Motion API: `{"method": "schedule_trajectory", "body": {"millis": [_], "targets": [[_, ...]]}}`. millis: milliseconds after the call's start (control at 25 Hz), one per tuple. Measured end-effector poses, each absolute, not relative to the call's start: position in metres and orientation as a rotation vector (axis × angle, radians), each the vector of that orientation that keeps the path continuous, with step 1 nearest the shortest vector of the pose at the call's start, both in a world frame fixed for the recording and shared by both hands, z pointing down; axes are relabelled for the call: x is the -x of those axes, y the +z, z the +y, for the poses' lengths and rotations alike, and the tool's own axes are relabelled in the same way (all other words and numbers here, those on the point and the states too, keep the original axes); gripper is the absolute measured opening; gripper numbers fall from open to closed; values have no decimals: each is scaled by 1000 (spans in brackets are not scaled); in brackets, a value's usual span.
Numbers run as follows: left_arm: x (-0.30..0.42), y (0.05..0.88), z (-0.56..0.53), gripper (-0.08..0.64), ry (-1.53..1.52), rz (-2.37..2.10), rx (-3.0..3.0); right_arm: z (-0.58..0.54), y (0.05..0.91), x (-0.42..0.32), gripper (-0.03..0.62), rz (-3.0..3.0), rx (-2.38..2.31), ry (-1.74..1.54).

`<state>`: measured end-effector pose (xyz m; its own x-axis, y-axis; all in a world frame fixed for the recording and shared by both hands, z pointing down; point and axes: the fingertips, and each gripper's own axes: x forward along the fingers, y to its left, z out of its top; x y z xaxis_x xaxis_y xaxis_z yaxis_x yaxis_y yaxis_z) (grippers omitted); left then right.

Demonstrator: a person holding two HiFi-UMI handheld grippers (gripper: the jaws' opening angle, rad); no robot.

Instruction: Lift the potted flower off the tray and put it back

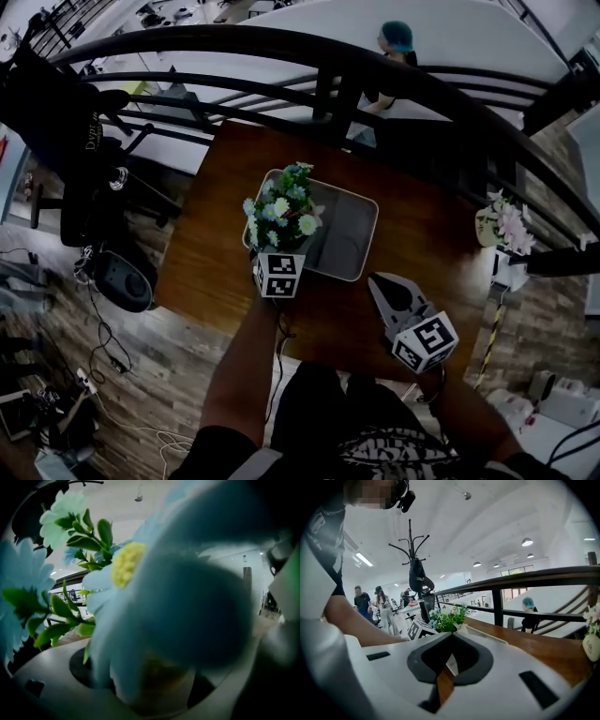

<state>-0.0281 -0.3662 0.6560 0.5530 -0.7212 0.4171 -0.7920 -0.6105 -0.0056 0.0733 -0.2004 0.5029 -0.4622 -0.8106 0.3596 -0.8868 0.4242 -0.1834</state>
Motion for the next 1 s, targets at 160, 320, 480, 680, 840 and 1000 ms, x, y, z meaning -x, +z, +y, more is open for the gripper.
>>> {"method": "schedule_trajectory", "body": {"millis": [160, 320, 480, 680, 840, 1000], "targets": [[26, 670, -369, 506, 727, -1278, -2608, -204, 506, -78, -9, -2454, -1535, 570], [25, 674, -368, 508, 770, -1259, -2597, -203, 499, -85, -9, -2448, -1564, 567], [29, 672, -362, 508, 807, -1296, -2575, -196, 491, -90, -9, -2455, -1562, 551], [33, 664, -335, 508, 755, -1326, -2550, -182, 487, -97, -9, -2468, -1545, 543], [43, 658, -308, 508, 721, -1377, -2501, -178, 482, -101, -9, -2489, -1537, 529], [55, 644, -265, 506, 621, -1408, -2407, -168, 479, -101, -9, -2510, -1498, 529]]}}
